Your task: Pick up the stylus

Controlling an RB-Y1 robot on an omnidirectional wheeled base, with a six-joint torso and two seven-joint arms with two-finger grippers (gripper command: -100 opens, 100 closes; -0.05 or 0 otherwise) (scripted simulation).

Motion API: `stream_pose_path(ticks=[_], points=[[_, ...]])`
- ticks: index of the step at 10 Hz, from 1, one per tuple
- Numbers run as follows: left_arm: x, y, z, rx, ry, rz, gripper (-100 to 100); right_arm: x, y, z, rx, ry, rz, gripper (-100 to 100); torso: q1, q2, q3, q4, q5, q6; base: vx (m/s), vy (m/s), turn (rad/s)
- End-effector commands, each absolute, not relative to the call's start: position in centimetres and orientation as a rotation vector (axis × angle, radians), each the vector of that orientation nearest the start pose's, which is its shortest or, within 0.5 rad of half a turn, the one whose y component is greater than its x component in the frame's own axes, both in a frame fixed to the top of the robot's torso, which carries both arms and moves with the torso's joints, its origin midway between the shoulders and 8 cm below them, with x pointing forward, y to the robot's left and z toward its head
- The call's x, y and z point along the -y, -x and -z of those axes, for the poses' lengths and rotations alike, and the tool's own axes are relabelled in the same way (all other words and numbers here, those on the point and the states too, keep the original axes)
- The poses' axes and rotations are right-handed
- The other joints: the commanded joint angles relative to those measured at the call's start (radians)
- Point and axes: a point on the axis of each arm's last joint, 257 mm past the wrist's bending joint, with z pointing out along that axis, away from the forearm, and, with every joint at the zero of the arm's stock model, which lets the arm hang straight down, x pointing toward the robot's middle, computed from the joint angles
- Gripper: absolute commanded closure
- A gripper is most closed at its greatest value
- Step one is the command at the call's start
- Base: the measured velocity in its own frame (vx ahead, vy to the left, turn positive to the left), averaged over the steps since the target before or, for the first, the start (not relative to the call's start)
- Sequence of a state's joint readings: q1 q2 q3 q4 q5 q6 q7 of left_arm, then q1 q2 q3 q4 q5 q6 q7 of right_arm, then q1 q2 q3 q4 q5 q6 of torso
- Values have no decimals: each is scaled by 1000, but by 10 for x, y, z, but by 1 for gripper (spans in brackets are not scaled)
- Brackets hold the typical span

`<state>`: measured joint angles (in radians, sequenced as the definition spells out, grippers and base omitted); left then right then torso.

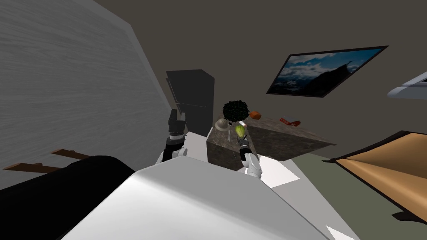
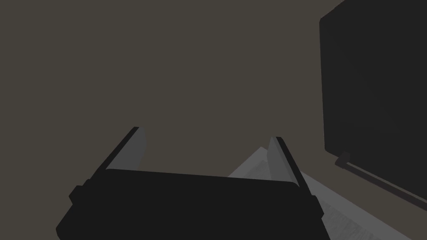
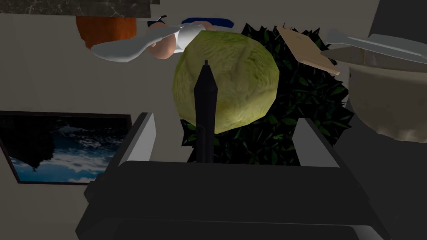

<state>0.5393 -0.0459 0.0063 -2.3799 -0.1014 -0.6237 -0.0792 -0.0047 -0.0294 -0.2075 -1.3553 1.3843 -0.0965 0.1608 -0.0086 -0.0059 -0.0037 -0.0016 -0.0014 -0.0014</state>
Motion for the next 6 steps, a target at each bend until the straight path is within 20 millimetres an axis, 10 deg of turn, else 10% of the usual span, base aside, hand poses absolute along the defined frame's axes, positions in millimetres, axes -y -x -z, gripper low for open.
stream_pose_path(ticks=[1,6], points=[[-266,-298,-76,-524,446,1177,0,304,-528,325,-1762,-95,84,-100,0,0,0,0,0,0,-27,-72,-44],[-266,-298,-76,-524,446,1177,0,293,-529,328,-1770,-119,94,-100,2,-1,0,0,0,0,0,-27,-3]])
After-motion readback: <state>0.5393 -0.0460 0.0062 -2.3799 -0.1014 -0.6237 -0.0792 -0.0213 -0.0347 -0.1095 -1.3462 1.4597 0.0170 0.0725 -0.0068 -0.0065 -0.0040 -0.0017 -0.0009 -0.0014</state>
